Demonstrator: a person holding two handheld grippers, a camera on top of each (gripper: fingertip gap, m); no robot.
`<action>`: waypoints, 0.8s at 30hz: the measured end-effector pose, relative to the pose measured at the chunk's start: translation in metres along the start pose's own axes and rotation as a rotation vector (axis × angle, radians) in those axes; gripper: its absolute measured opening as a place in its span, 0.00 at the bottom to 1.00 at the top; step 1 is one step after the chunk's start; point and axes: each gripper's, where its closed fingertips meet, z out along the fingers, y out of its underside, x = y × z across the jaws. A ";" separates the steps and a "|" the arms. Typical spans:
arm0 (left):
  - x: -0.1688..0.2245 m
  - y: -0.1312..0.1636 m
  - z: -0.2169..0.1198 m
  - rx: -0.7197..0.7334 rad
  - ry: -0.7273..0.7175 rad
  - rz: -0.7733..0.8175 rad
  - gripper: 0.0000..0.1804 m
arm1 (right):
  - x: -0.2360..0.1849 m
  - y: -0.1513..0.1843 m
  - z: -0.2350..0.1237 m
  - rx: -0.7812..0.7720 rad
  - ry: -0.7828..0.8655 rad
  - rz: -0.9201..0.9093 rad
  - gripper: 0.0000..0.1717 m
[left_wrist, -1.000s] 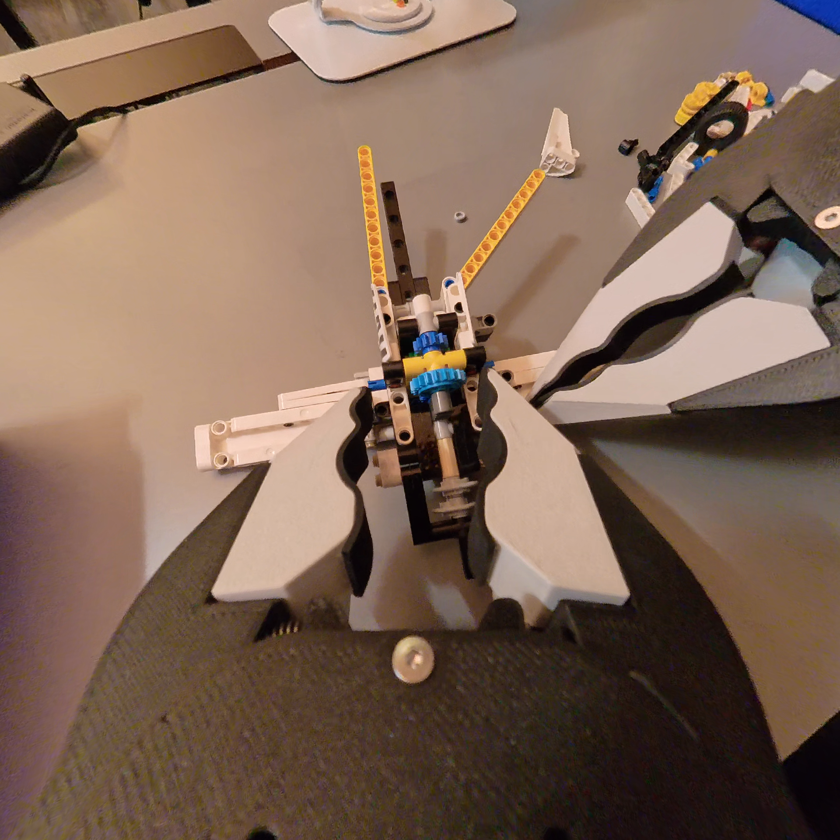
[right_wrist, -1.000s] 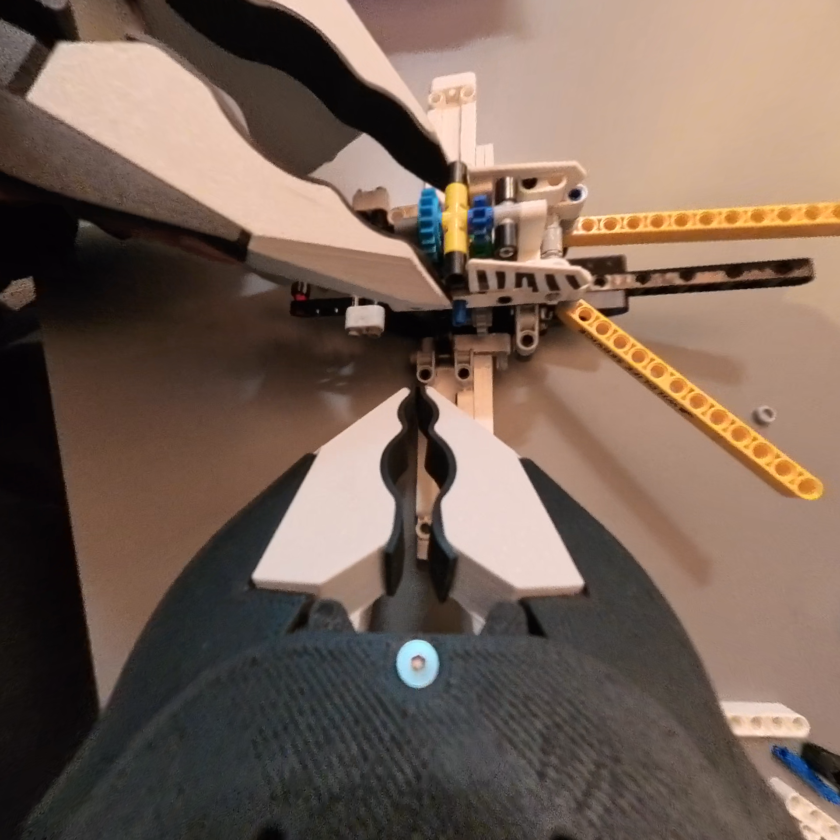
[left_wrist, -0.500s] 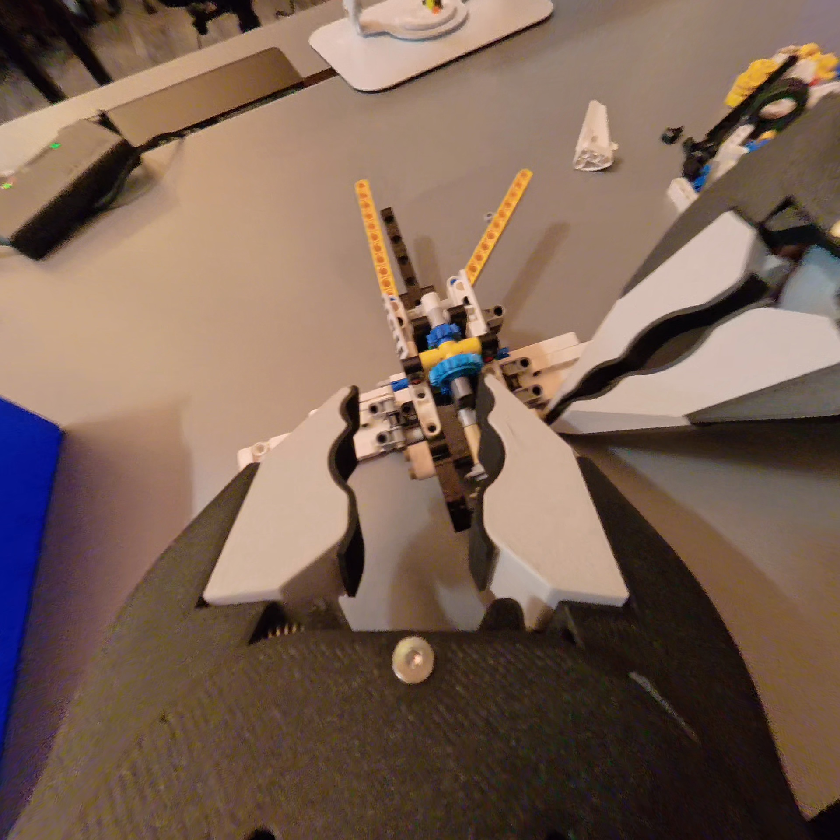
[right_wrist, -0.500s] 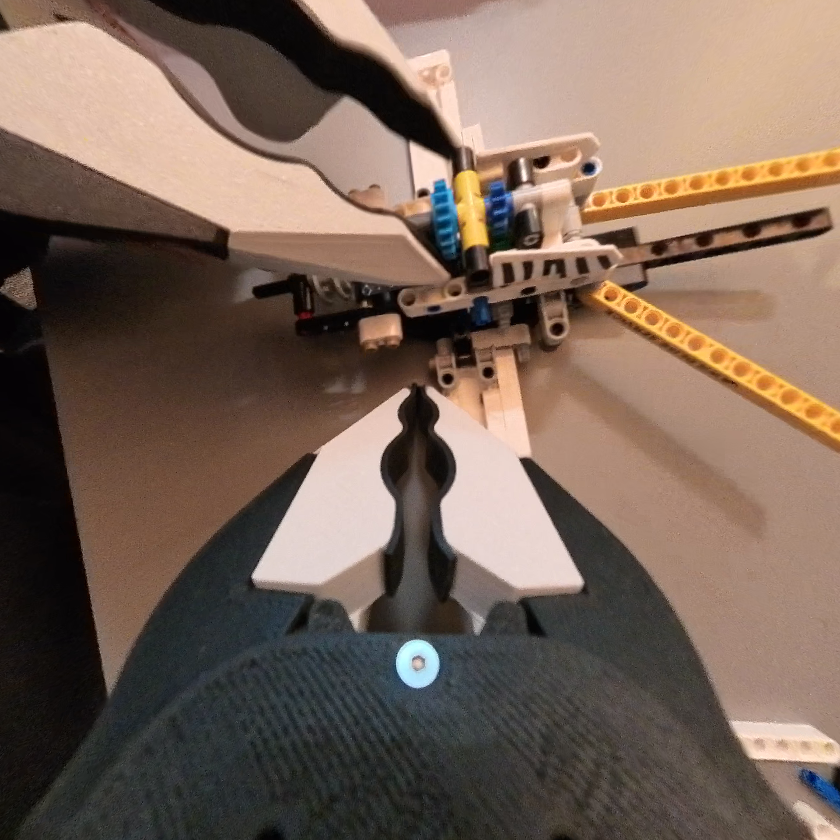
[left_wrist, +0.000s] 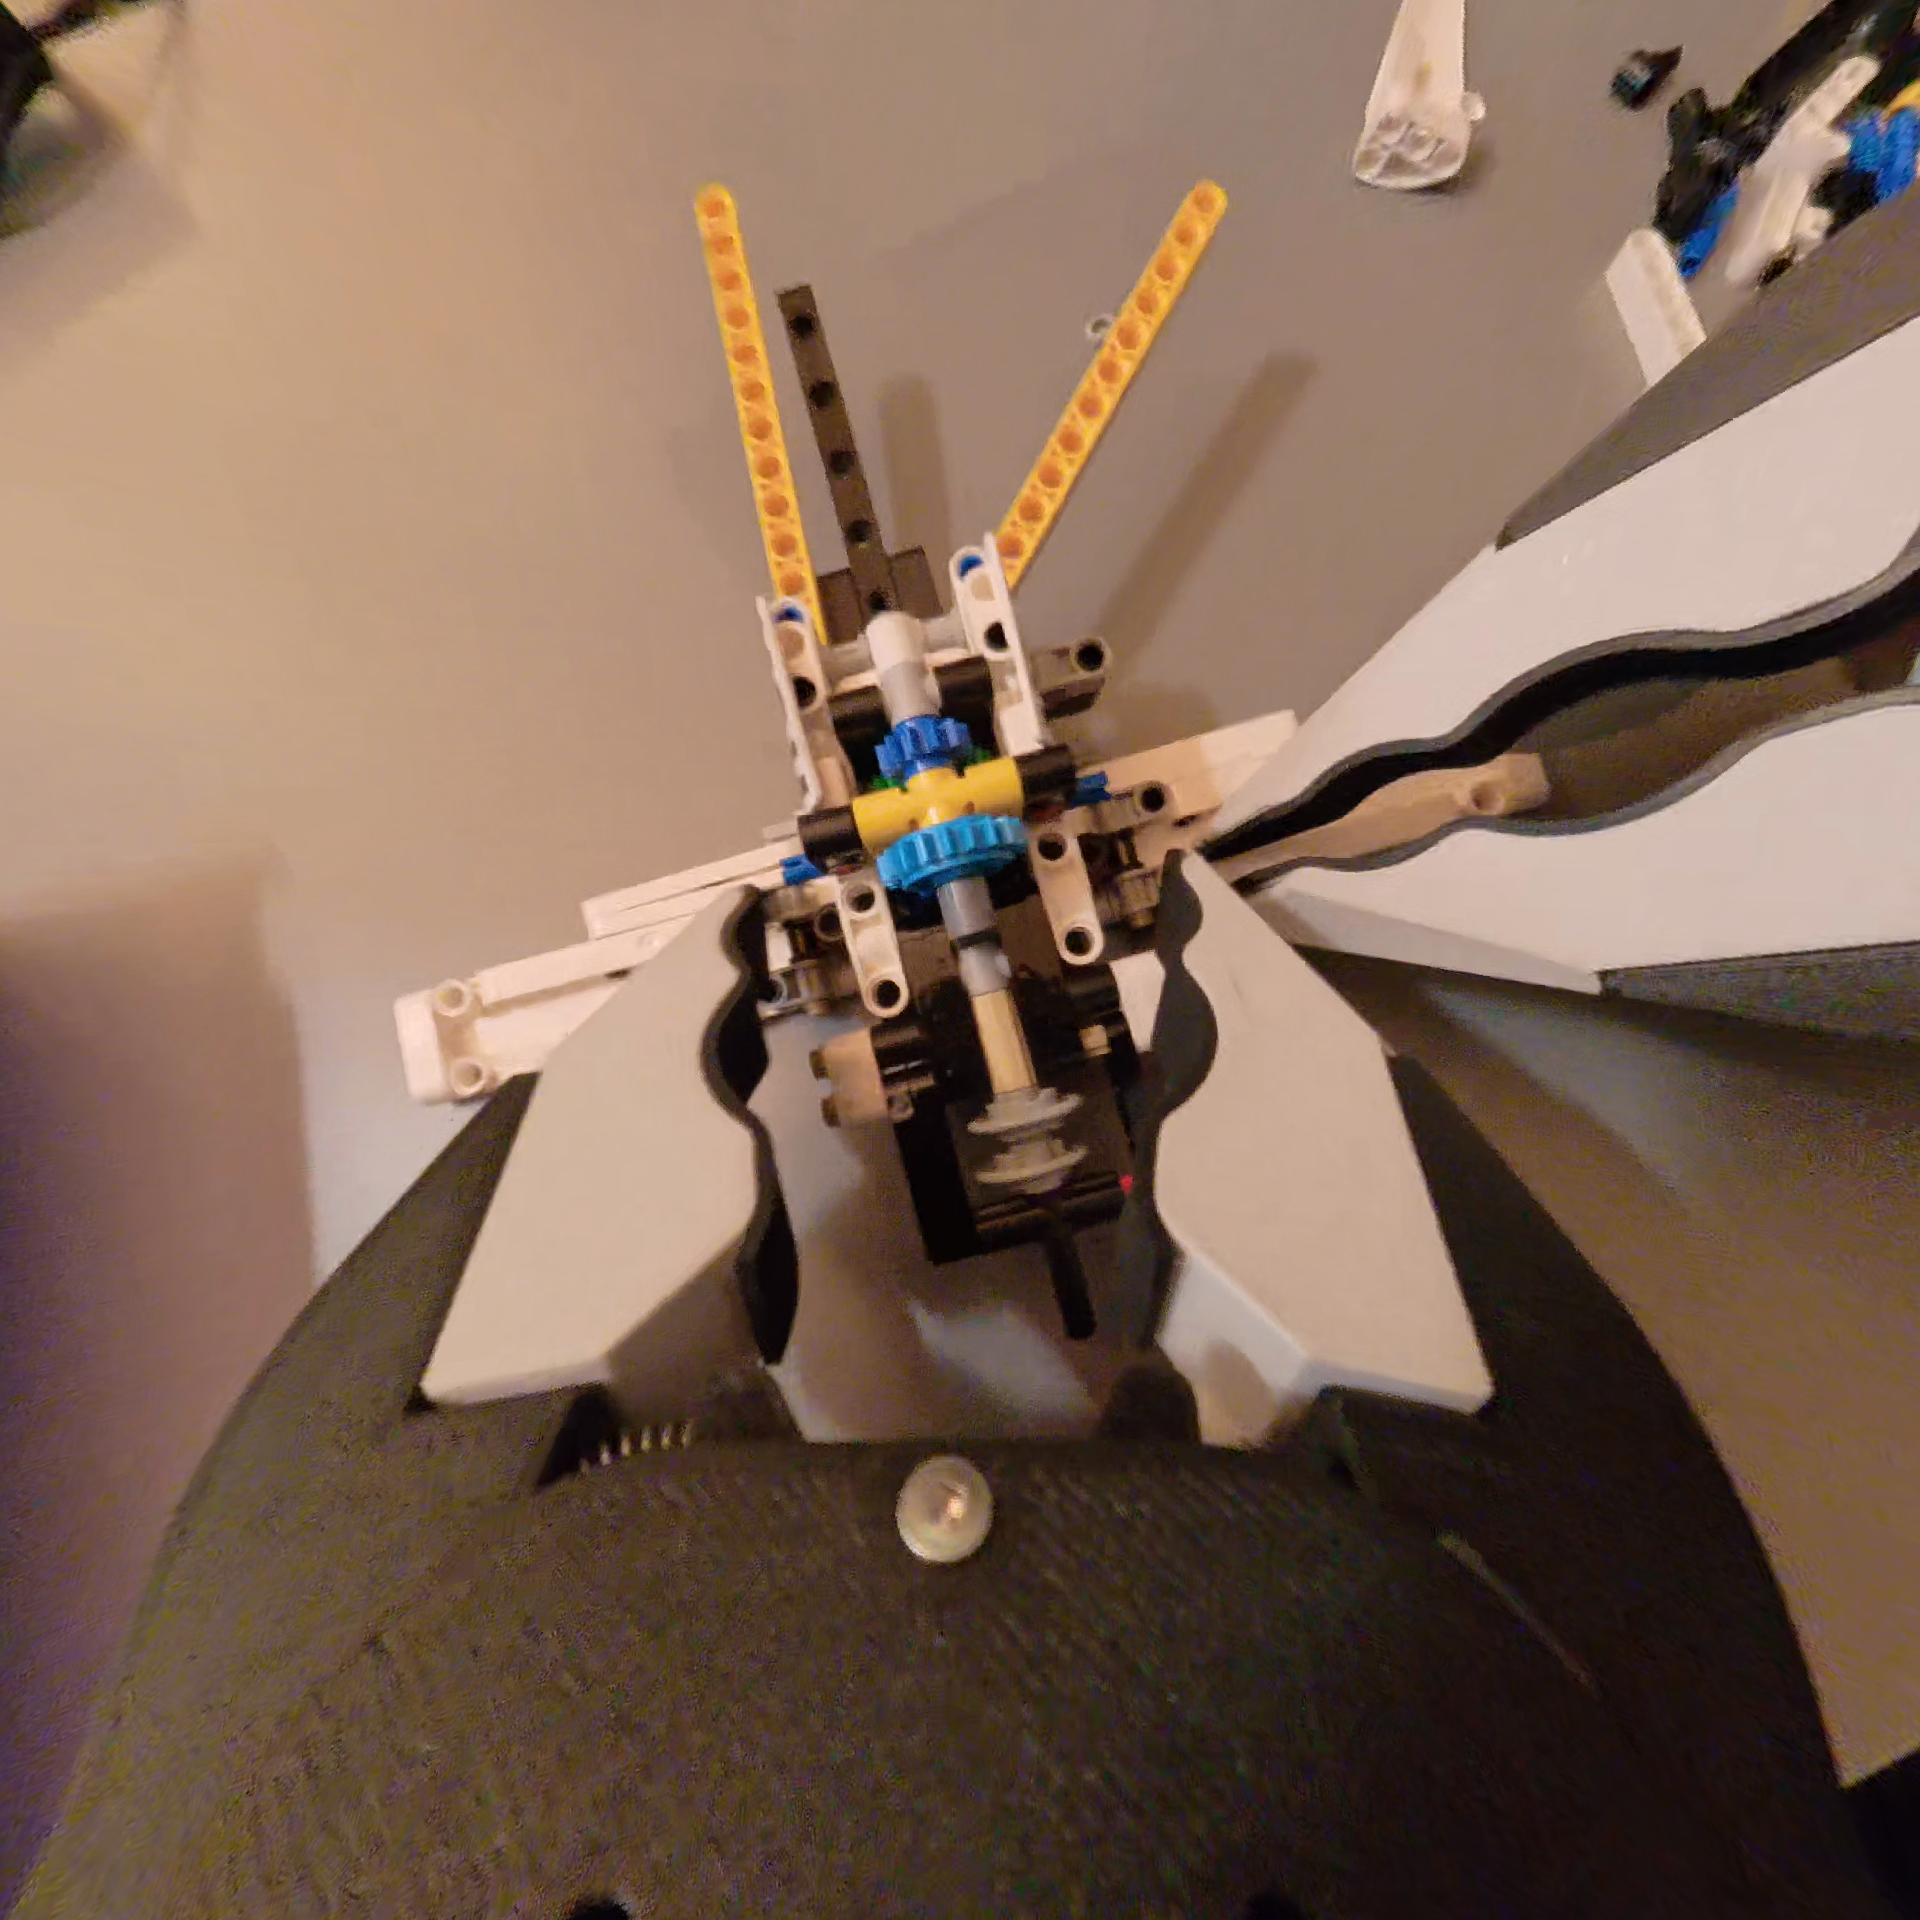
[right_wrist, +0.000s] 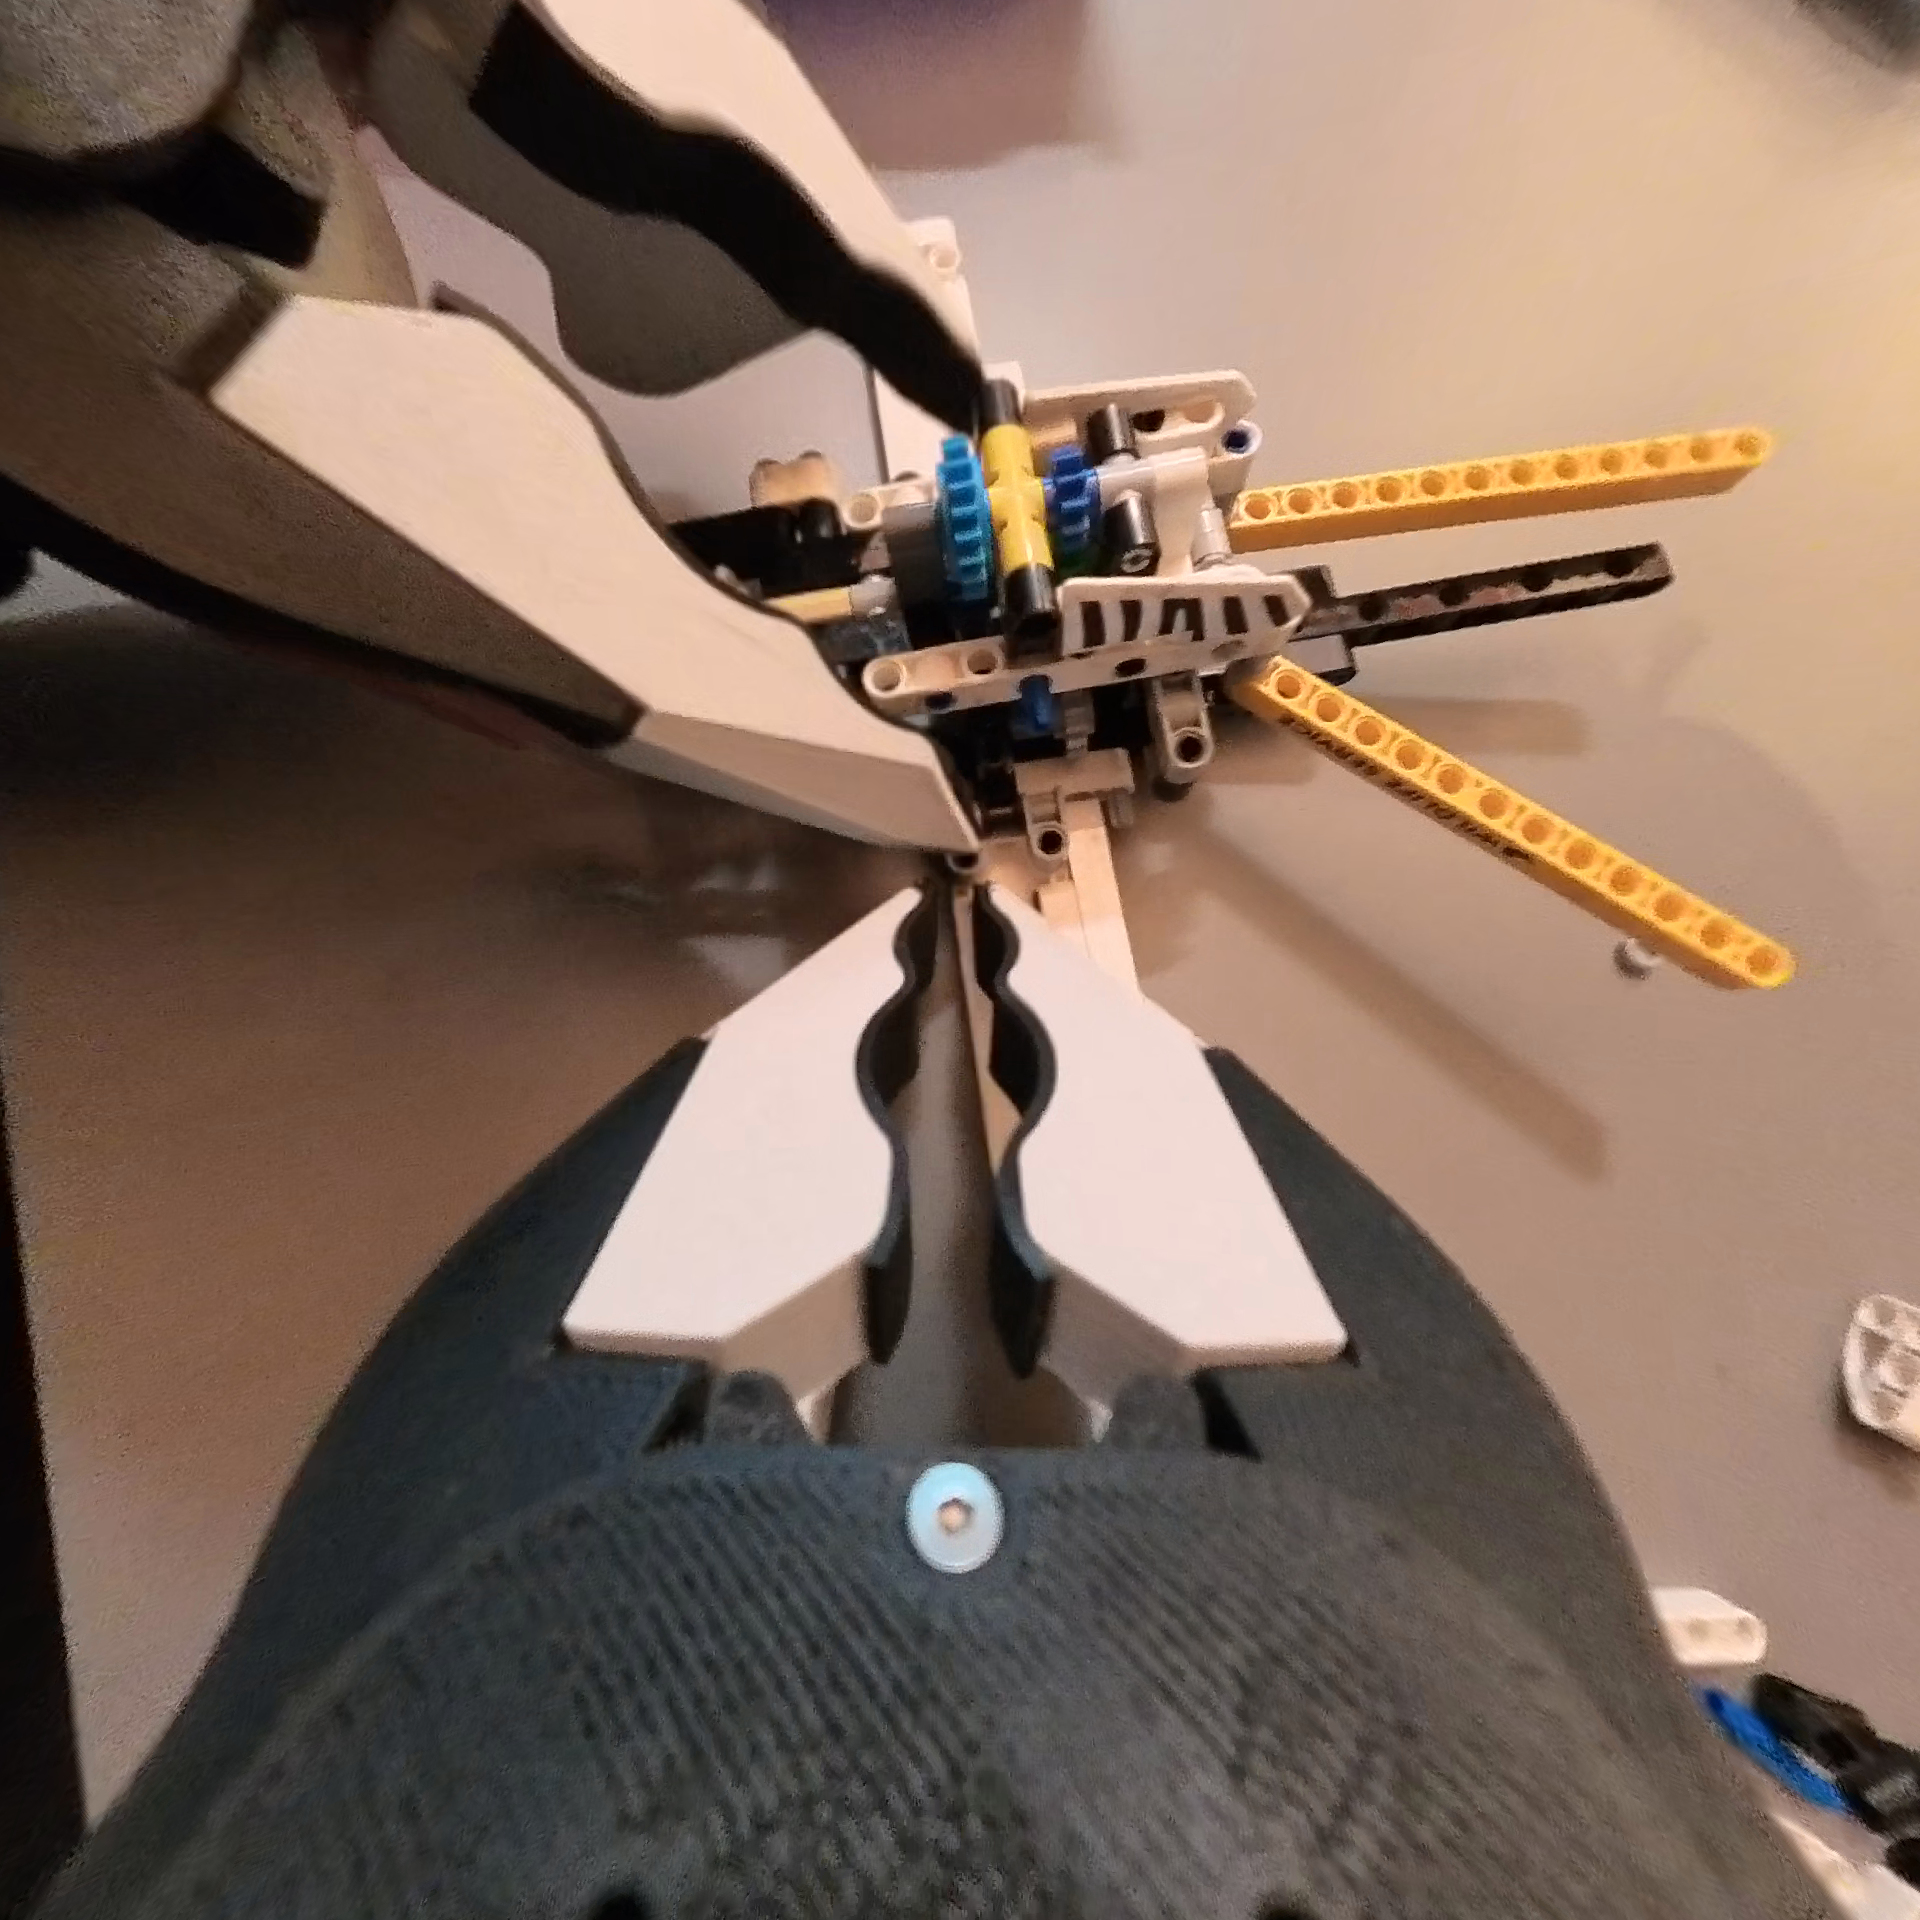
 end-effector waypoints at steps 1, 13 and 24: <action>0.001 0.000 0.000 -0.007 -0.002 0.023 0.35 | 0.002 0.000 0.000 -0.007 0.012 -0.012 0.03; -0.005 -0.002 0.001 0.022 -0.040 0.045 0.31 | 0.007 -0.003 0.004 0.011 0.002 0.031 0.00; -0.007 -0.001 -0.001 0.028 -0.023 0.000 0.31 | 0.005 -0.002 0.008 -0.081 0.000 0.058 0.00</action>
